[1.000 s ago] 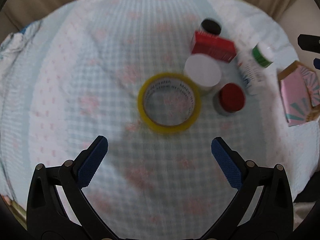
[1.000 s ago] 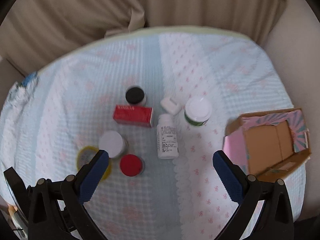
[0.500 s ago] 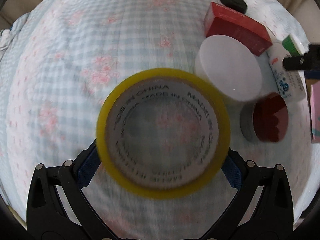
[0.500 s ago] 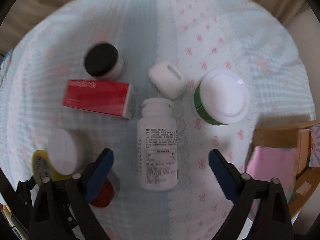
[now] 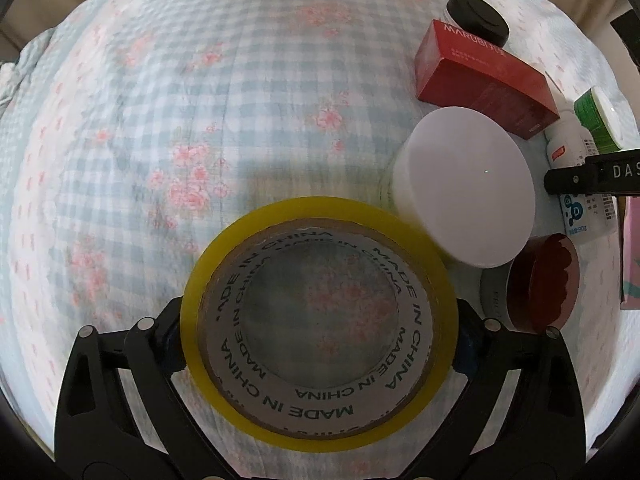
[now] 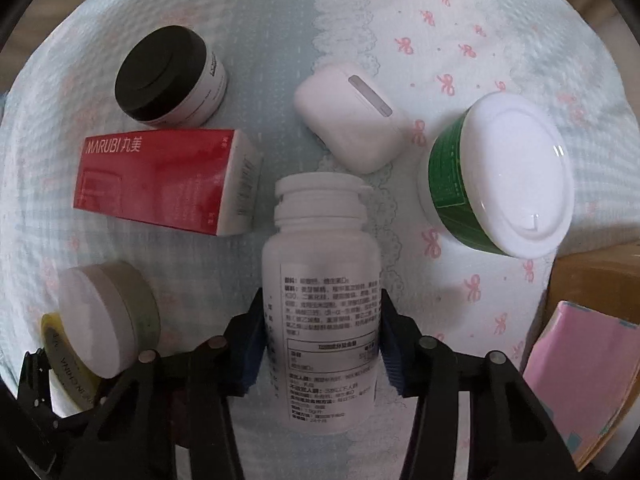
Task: Organize rigid objects
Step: 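Grasp the yellow tape roll with the left gripper while the right grasps the white pill bottle, then lift the tape roll and pill bottle and carry both toward the cardboard box, then lower the tape roll and pill bottle into the box and open both grippers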
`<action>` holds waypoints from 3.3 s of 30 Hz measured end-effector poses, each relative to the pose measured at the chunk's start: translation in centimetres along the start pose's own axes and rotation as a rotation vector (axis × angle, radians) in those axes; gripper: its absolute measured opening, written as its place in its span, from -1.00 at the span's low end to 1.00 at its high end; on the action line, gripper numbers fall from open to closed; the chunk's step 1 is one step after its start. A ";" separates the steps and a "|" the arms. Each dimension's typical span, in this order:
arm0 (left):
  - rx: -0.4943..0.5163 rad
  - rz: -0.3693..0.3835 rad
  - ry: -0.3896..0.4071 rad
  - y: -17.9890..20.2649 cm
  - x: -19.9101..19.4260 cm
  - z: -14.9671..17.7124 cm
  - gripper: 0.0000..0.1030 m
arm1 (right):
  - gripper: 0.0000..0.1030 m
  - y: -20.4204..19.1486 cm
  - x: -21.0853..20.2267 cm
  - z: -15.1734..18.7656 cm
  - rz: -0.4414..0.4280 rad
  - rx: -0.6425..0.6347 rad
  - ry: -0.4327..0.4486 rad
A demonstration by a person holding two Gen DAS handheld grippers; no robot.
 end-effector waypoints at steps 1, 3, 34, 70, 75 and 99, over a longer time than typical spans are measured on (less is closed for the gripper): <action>0.001 0.000 0.000 -0.1 0.0 0.0 0.88 | -0.10 -0.2 0.1 -0.3 0.008 -0.005 0.000; -0.001 0.000 0.000 -0.4 -0.1 -0.2 0.88 | -0.11 -0.3 0.1 -0.1 0.013 -0.004 0.001; -0.019 0.003 0.234 -1.6 -25.9 -2.9 0.88 | -0.11 1.3 -20.3 7.5 -0.143 0.065 0.202; 0.094 0.142 0.204 43.1 -28.3 -6.3 0.88 | -0.11 38.7 -29.5 11.9 -0.178 0.163 0.281; 0.177 0.129 0.104 47.5 -22.9 -6.4 0.88 | -0.11 41.3 -25.1 10.3 -0.204 0.177 0.216; 0.355 0.018 -0.256 51.9 -4.5 -2.3 0.88 | -0.11 41.2 -8.4 7.4 -0.208 0.089 -0.052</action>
Point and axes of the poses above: each gripper's, at about its wrist camera, not at the fingertips, and x roughly the way its jaws point, y to its right, z to its underside, the point moved 3 cm from there along x, roughly the way its jaws point, and after that the axes turned 4 degrees about y, right-handed, at the moved point
